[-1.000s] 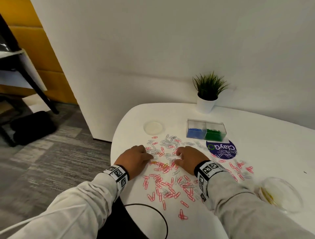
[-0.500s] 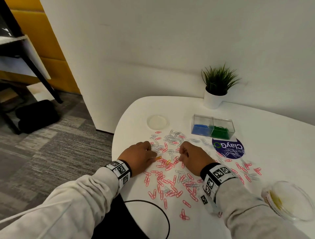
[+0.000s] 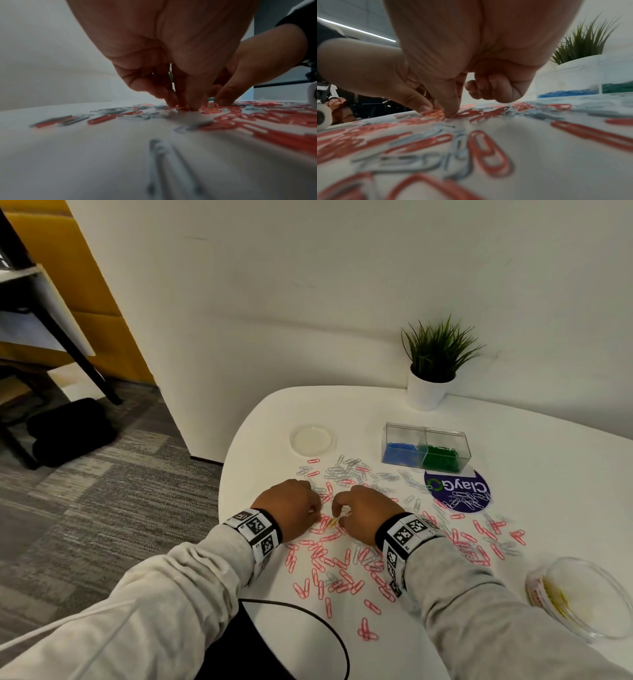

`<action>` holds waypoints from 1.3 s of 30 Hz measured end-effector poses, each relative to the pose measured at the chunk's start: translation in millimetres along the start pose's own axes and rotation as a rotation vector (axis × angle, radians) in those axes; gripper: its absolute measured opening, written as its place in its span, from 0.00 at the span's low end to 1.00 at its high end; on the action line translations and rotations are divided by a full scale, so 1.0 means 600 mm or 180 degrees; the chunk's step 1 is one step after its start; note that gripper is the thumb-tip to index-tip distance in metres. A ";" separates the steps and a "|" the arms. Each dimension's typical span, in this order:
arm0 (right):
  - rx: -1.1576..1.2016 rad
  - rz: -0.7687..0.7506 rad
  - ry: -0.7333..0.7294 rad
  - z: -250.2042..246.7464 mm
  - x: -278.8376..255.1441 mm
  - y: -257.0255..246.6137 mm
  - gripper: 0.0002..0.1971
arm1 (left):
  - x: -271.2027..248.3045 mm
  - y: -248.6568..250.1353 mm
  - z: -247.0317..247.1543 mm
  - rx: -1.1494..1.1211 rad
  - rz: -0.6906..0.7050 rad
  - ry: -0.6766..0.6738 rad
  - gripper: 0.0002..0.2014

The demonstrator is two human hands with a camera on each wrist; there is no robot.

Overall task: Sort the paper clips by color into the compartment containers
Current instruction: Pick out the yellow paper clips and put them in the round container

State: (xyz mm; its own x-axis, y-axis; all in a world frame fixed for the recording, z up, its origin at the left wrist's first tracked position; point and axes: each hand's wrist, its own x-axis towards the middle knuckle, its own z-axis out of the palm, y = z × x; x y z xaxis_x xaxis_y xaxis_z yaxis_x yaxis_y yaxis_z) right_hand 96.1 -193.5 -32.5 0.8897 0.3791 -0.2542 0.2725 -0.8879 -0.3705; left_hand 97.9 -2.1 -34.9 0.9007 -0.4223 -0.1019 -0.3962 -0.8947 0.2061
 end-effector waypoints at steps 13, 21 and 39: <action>-0.0066 -0.0105 -0.0034 0.003 -0.002 -0.007 0.06 | -0.010 -0.028 -0.041 -0.1757 -0.0840 0.0361 0.04; 0.0467 0.0263 0.0070 -0.031 -0.033 -0.007 0.05 | -0.018 -0.040 -0.049 -0.2205 -0.0998 -0.0180 0.10; 0.3525 0.1435 0.1350 -0.193 -0.310 0.227 0.16 | -0.006 -0.009 -0.042 -0.0800 -0.0722 -0.0030 0.06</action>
State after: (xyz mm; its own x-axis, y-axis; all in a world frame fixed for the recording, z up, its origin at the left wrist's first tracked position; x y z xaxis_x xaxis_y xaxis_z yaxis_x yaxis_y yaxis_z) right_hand 10.3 -414.8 68.0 0.9264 -0.1939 -0.3228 -0.3527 -0.1462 -0.9243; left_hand 101.4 8.0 -11.4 0.9588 -0.2189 -0.1813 -0.1284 -0.9027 0.4107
